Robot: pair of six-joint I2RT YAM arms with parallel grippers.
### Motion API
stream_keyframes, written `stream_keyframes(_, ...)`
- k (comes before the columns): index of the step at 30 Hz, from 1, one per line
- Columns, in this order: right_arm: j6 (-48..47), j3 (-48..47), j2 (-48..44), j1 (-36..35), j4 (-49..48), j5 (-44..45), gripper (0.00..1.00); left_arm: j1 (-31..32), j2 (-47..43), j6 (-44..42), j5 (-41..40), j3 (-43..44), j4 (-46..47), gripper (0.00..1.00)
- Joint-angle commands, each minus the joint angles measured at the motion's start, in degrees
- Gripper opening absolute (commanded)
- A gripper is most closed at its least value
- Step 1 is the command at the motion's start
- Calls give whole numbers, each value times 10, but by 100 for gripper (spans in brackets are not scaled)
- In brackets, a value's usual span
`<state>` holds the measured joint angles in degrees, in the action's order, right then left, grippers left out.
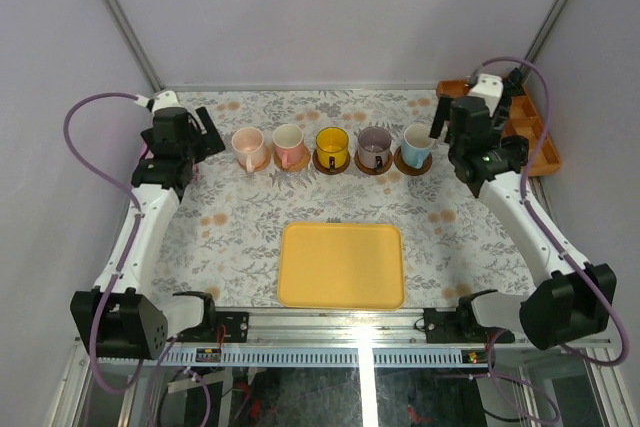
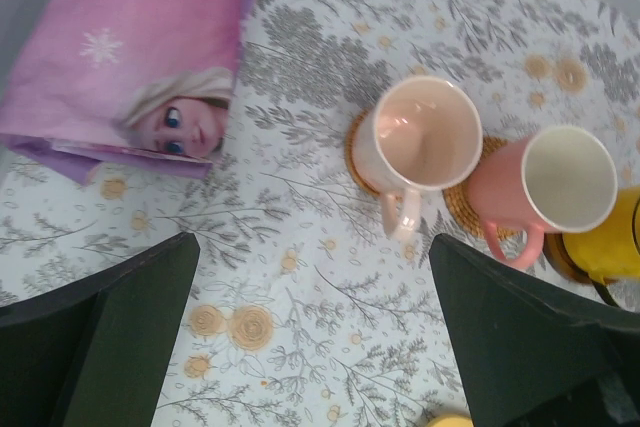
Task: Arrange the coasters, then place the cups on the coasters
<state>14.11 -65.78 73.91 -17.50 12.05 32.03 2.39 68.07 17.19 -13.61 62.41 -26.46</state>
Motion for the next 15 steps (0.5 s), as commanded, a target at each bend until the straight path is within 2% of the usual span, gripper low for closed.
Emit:
stream_keyframes(1, 12, 35, -67, 47, -27, 48, 99, -48, -21, -4, 25, 28, -11, 100)
stream_keyframes(9, -11, 79, -136, 55, -53, 106, 99, -59, -54, -48, 87, 9, 24, 100)
stream_keyframes(15, -10, 82, -146, 55, -46, 107, 99, -59, -66, 17, -12, 9, 3, 100)
